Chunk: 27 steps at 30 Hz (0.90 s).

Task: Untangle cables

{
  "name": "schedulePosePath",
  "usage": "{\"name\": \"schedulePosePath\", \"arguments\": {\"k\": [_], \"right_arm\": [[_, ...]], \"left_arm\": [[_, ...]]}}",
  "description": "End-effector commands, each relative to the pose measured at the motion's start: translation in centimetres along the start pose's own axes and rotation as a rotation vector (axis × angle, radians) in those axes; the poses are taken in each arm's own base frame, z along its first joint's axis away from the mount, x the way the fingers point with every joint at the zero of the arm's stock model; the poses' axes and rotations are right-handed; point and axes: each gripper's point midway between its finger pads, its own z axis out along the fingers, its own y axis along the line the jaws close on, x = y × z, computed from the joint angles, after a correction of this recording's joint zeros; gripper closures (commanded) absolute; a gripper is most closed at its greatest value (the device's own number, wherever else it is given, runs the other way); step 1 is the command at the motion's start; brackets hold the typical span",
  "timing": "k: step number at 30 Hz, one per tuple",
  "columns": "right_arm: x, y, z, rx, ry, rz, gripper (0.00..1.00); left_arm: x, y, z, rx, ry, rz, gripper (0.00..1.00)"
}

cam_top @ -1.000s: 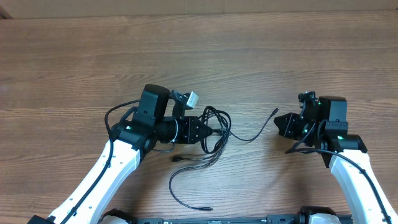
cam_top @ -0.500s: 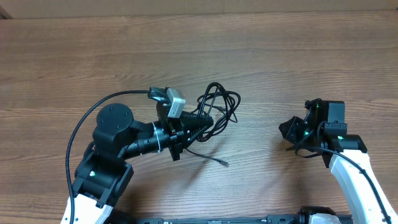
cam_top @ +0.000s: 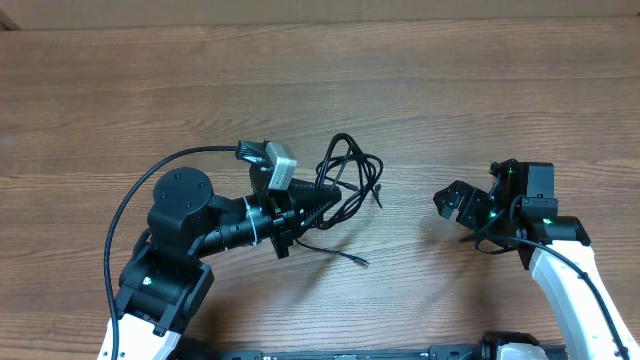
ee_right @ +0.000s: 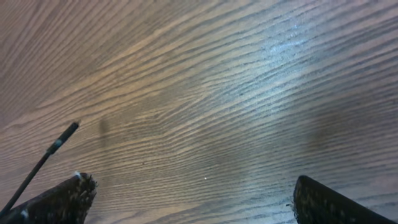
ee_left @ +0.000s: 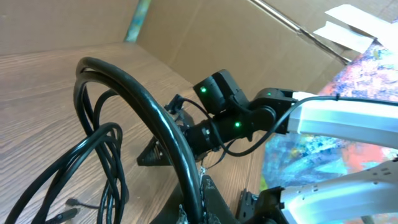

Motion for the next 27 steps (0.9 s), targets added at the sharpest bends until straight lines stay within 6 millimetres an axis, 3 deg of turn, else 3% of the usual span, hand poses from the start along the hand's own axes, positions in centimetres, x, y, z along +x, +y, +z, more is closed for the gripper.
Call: {"name": "schedulePosePath", "arguments": {"k": [1, 5, 9, 13, 15, 20, 27], "right_arm": [[-0.4, 0.1, -0.2, -0.003, -0.015, 0.003, 0.0], [0.4, 1.7, -0.2, -0.096, 0.033, 0.003, 0.0], [1.7, 8.5, -2.4, -0.514, 0.084, -0.24, 0.0], [2.5, 14.3, -7.8, -0.978, 0.015, -0.541, 0.0], [2.3, 15.4, -8.9, -1.056, -0.048, -0.655, 0.0], [3.5, 17.4, -9.5, -1.12, -0.123, -0.87, 0.0], [4.3, 18.1, -9.3, -1.126, -0.124, -0.92, 0.43]], "left_arm": [[-0.3, -0.1, -0.4, -0.014, -0.008, 0.093, 0.96], [0.3, 0.1, -0.4, -0.021, 0.014, 0.145, 0.96], [1.1, 0.8, -0.1, -0.031, 0.047, 0.161, 0.96], [2.3, 1.7, 0.5, -0.027, 0.094, 0.109, 0.96], [2.6, 1.3, 0.7, 0.011, 0.109, 0.098, 0.96], [3.2, 0.3, 1.0, 0.102, 0.136, 0.07, 0.96], [2.3, 0.2, 1.2, 0.105, 0.111, 0.017, 0.96]]}}
